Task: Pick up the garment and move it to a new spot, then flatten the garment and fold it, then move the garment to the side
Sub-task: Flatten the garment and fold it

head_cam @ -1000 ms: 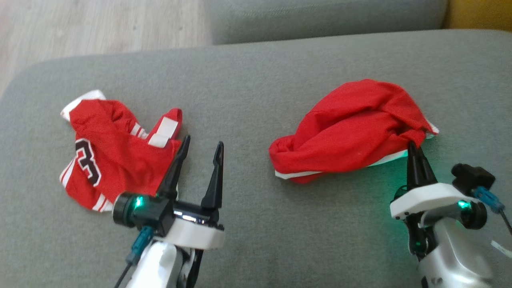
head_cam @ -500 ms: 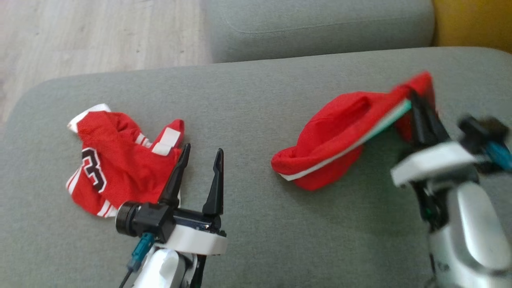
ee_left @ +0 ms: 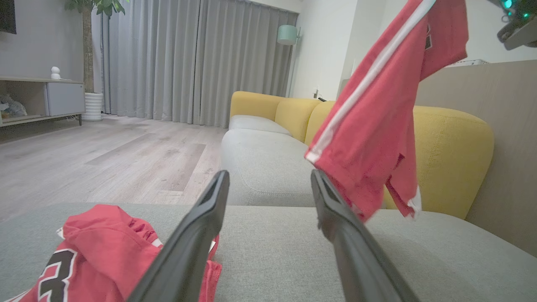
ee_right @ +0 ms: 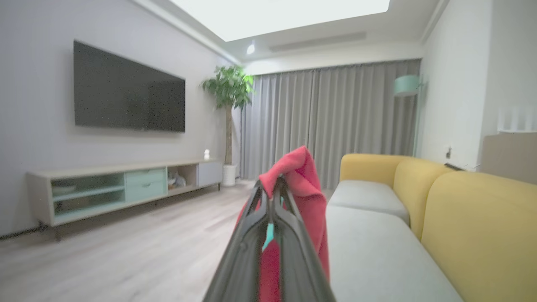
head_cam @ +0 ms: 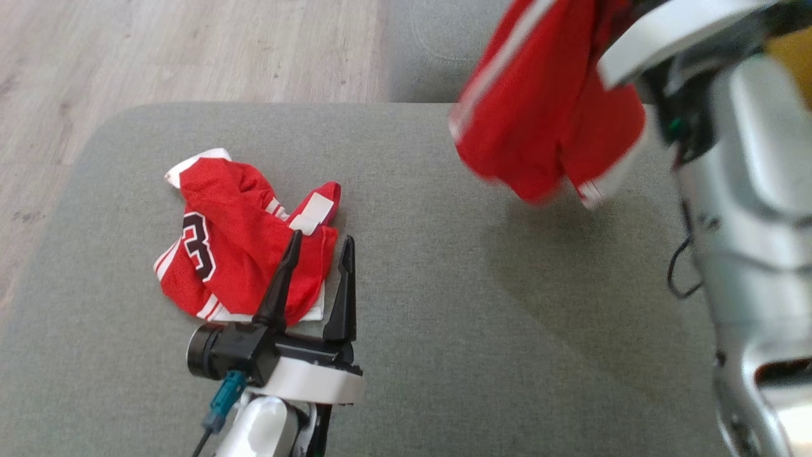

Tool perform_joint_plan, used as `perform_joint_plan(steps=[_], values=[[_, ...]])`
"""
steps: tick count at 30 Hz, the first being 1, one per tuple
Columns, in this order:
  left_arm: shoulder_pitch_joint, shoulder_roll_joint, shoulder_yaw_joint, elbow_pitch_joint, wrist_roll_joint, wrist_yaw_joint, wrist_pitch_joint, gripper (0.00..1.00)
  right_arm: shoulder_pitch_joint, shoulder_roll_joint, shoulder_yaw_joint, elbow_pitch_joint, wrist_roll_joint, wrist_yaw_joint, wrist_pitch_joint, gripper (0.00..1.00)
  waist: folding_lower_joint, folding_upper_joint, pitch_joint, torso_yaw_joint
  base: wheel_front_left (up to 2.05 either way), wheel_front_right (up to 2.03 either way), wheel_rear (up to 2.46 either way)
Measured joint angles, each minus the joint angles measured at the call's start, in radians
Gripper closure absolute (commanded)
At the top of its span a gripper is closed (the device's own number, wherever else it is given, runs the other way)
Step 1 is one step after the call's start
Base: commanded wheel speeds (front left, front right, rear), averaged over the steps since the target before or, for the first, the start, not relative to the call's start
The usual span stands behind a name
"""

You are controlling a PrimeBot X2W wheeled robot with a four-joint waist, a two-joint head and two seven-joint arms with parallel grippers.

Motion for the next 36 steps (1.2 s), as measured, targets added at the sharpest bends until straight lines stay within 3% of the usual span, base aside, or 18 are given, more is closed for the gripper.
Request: perform_joint_plan(steps=[3,6,15,20,33,34,35,36], values=[[0.003,0.000,0.003,0.000,0.000,0.005,0.000,0.00,-0.060,0.000,-0.066,0.043,0.010,0.000,-0.073,1.00,-0.0001,0.0000,-0.008,0.003,0.00,0.00,0.00],[0.020,0.000,0.017,-0.008,0.000,0.007,0.000,0.00,-0.016,-0.007,-0.098,0.067,0.012,0.000,-0.098,1.00,-0.0001,0.0000,-0.009,-0.013,0.00,0.00,0.00],[0.020,0.000,0.029,-0.013,0.014,0.003,0.000,0.00,0.487,0.018,-0.229,0.005,0.051,0.000,-0.055,1.00,-0.0001,0.0000,0.013,-0.092,0.00,0.00,0.00],[0.016,0.000,0.033,-0.012,0.028,-0.006,0.000,0.00,0.665,0.048,-0.309,-0.053,0.028,0.000,-0.057,1.00,-0.0001,0.0000,0.029,-0.135,0.00,0.00,0.00],[-0.013,0.000,0.034,0.007,0.045,-0.022,0.000,0.00,0.700,0.055,-0.380,0.000,-0.020,0.000,-0.137,1.00,0.0000,0.0000,0.070,-0.202,0.00,0.00,0.00],[-0.013,0.000,0.034,0.008,0.046,-0.022,0.000,0.00,0.699,0.055,-0.386,0.004,-0.031,0.000,-0.152,0.56,0.0000,0.0000,0.072,-0.203,0.00,0.00,0.00],[-0.014,0.000,0.034,0.009,0.047,-0.022,0.000,0.00,0.699,0.055,-0.390,0.003,-0.057,0.000,-0.170,0.00,0.0000,0.0000,0.073,-0.204,0.00,0.00,0.00],[-0.016,0.000,0.033,0.009,0.049,-0.022,0.000,0.00,0.699,0.055,-0.388,0.000,-0.106,0.000,-0.190,0.00,-0.0001,0.0000,0.075,-0.204,0.00,0.00,0.00]])
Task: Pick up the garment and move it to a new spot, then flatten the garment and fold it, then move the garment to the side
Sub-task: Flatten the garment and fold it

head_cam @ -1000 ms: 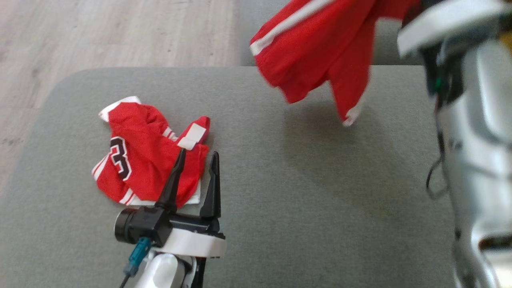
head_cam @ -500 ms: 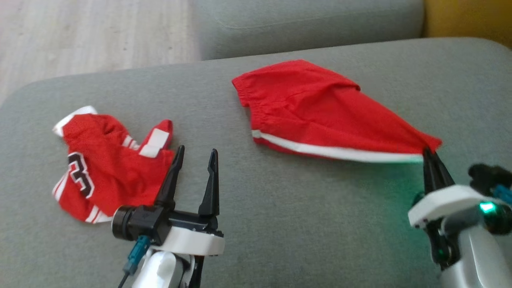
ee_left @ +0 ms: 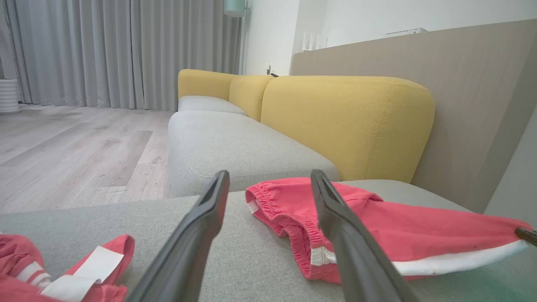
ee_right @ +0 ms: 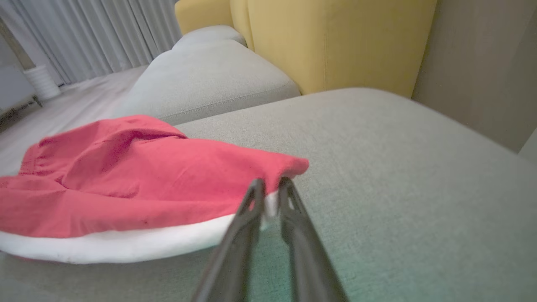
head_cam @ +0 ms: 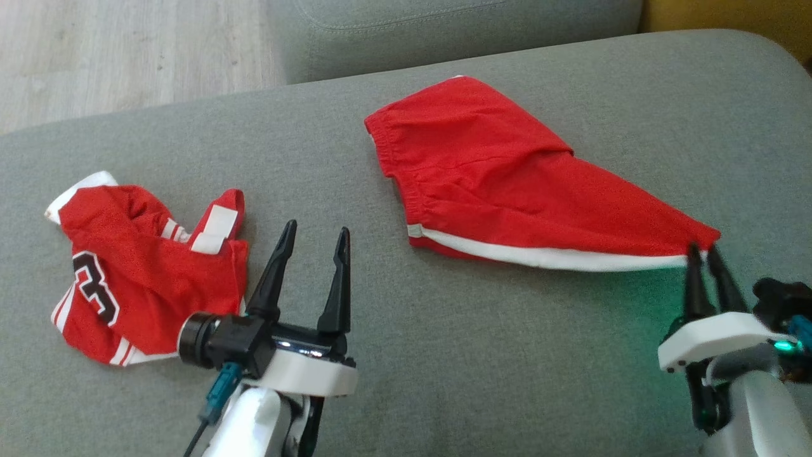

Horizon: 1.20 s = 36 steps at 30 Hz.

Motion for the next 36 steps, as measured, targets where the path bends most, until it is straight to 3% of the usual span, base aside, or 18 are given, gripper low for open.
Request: perform_joint_plan(steps=[2,7,18,26,36], values=[[-0.009,0.000,0.000,0.002,0.004,-0.001,0.000,0.00,-0.001,0.000,0.016,-0.022,-0.043,0.000,-0.048,0.00,0.0001,0.0000,0.001,0.000,0.00,0.00,0.00],[-0.014,0.000,-0.001,0.005,0.002,-0.005,0.000,0.00,0.002,0.000,0.084,-0.104,-0.016,0.000,-0.116,0.00,0.0000,0.0000,-0.004,0.002,0.00,0.00,0.00],[-0.020,0.000,-0.019,0.040,-0.003,-0.028,0.000,0.00,0.102,0.000,0.095,-0.224,0.053,0.000,-0.127,0.00,0.0000,0.0000,0.010,-0.002,0.00,0.00,0.00],[-0.146,0.000,-0.075,0.218,0.006,-0.107,0.023,0.00,0.099,0.000,0.104,-0.250,0.072,0.000,-0.127,0.00,0.0000,0.0000,0.052,-0.046,0.00,0.00,0.00],[-0.305,0.002,-0.105,0.397,0.012,-0.129,0.124,0.00,0.080,0.000,0.133,-0.254,0.097,0.000,-0.127,0.00,0.0001,0.0000,0.105,-0.104,0.00,0.00,0.00]])
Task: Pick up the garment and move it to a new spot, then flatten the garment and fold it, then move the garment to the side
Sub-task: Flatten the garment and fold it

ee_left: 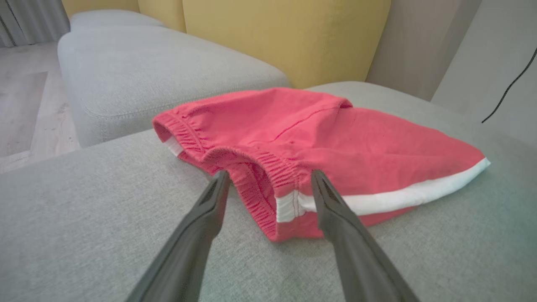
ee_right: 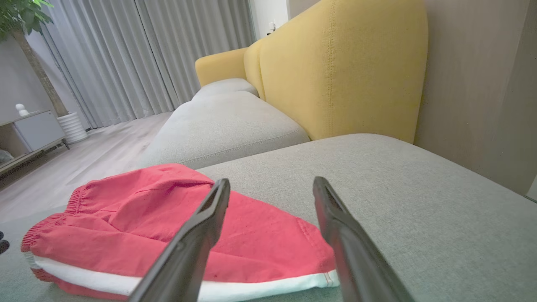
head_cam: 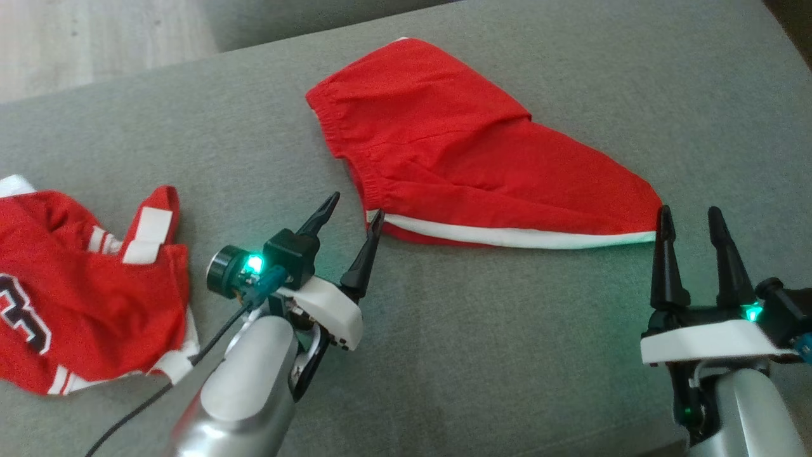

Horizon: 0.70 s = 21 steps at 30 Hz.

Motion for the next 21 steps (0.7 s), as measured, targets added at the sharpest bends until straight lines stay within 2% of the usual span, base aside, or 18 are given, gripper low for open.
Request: perform_joint_plan(steps=[8,17,19,20,21], values=[[-0.035,0.010,-0.029,0.079,-0.019,-0.012,0.035,0.00,-0.001,0.000,0.010,0.000,0.018,0.000,0.000,0.00,0.0000,0.0000,0.029,-0.041,0.00,0.00,0.00],[-0.077,0.020,-0.031,0.116,-0.019,-0.012,0.025,0.00,-0.018,0.000,0.019,0.000,0.022,0.000,0.000,0.00,0.0000,0.0000,0.052,-0.070,0.00,0.00,0.00],[-0.078,0.020,-0.039,0.121,-0.020,-0.012,0.024,0.85,-0.017,0.000,0.018,0.001,0.026,0.000,0.000,0.00,-0.0001,0.0000,0.052,-0.072,0.00,0.00,0.00],[-0.078,0.020,-0.044,0.123,-0.021,-0.012,0.018,1.00,-0.017,0.000,0.018,0.003,0.026,0.000,0.000,0.00,-0.0001,0.0000,0.051,-0.072,0.00,0.00,0.00],[-0.078,0.020,-0.050,0.124,-0.021,-0.012,0.015,1.00,-0.017,0.000,0.018,0.006,0.026,0.000,0.000,0.00,0.0000,0.0000,0.049,-0.072,0.00,0.00,0.00]])
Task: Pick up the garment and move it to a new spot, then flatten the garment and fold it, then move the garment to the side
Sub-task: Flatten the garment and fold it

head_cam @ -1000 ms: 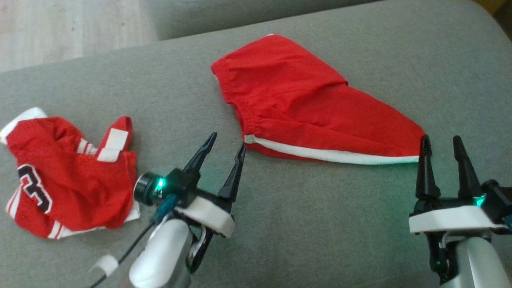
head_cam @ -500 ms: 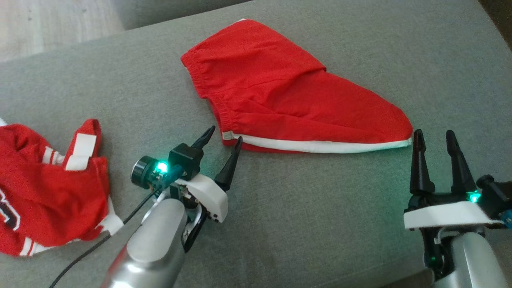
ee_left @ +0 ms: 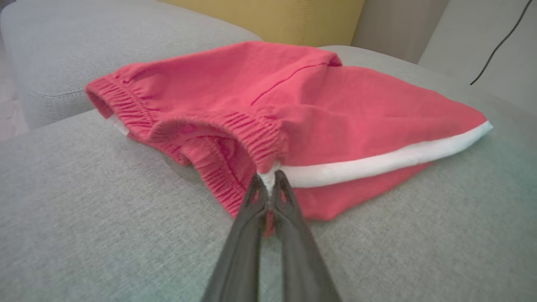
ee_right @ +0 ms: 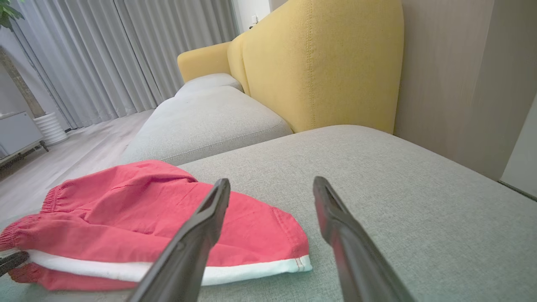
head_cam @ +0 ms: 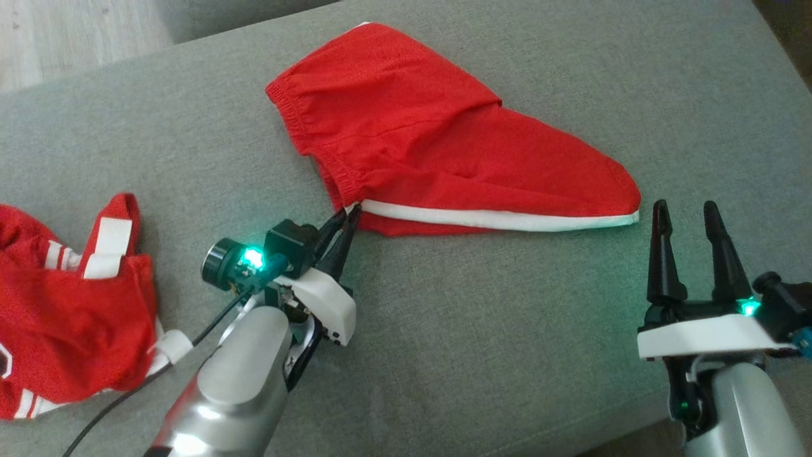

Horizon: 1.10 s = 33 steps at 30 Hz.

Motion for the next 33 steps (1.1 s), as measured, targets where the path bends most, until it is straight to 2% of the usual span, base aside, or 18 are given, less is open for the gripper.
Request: perform_joint_plan(steps=[5,12,16,22,33], values=[[0.001,-0.001,-0.019,0.001,-0.014,-0.004,-0.026,1.00,0.000,0.000,-0.016,0.044,-0.015,0.000,0.000,0.00,-0.0001,0.0000,-0.017,0.014,0.00,0.00,0.00],[0.014,0.000,-0.048,-0.037,-0.014,-0.007,-0.035,1.00,-0.011,0.000,-0.084,0.276,-0.055,0.000,0.005,0.00,-0.0001,0.0000,-0.040,0.053,0.00,0.00,0.00],[0.032,0.007,-0.061,-0.071,-0.014,-0.007,-0.033,1.00,-0.085,0.000,-0.104,0.384,-0.055,0.000,0.020,0.00,-0.0001,0.0000,-0.044,0.074,0.00,0.00,0.00],[0.042,0.012,-0.075,-0.111,-0.014,-0.007,-0.023,1.00,-0.178,0.000,-0.117,0.482,-0.053,0.000,0.021,0.00,-0.0001,0.0000,-0.040,0.089,0.00,0.00,0.00],[0.051,0.018,-0.087,-0.162,-0.014,0.003,-0.006,1.00,-0.273,-0.001,-0.133,0.678,-0.091,0.000,0.010,0.00,-0.0001,0.0000,-0.035,0.096,0.00,0.00,0.00]])
